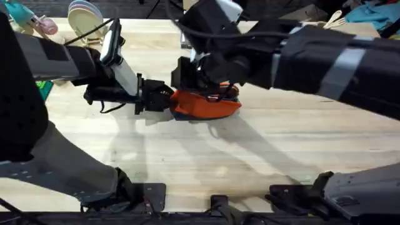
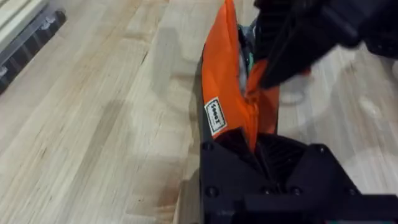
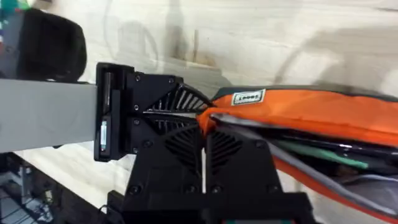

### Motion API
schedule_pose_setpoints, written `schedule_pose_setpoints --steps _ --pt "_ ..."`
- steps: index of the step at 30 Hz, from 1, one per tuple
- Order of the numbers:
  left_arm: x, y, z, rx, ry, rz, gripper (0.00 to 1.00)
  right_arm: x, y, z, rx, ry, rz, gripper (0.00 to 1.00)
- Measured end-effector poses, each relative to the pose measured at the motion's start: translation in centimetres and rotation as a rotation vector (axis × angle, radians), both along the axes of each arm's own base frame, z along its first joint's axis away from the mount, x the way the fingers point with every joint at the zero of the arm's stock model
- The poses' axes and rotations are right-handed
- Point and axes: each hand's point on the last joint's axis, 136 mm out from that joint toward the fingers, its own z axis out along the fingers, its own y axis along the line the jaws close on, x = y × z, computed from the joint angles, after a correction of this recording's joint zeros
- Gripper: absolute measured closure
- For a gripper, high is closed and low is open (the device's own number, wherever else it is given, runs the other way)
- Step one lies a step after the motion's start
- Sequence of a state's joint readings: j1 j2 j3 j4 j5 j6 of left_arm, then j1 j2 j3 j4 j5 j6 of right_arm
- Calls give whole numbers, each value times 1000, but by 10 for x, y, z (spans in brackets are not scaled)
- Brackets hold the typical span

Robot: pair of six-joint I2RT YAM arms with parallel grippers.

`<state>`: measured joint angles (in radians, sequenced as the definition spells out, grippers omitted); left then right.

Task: Unzip the bag, pick up the pens from the table one at a time and place them inside, then zip the bag closed.

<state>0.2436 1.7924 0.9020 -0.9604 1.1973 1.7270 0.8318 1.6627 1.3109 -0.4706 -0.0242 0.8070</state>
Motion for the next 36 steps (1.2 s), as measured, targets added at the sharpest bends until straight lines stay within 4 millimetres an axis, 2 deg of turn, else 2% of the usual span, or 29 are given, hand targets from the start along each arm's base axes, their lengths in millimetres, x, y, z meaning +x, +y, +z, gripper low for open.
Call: schedule_pose_setpoints --steps 6,11,19,23,25,31,36 --pt "1 -1 4 -21 -5 6 956 5 -10 8 17 0 -8 971" --pt "1 -1 3 -17 -6 4 956 8 -28 2 -25 30 -23 971" --pt "0 -1 1 -4 -4 -2 956 8 -87 -11 -145 125 -69 970" --pt "0 -3 1 -7 -5 -8 956 15 -117 -17 -182 163 -90 970" --pt "-1 -4 1 -8 -4 -12 956 20 -135 -19 -196 181 -110 970" --pt "-1 -5 1 -6 -1 -14 956 48 -206 -22 -215 201 -229 968" --pt "0 -12 6 -34 -18 -26 956 54 -226 -22 -172 216 -235 969"
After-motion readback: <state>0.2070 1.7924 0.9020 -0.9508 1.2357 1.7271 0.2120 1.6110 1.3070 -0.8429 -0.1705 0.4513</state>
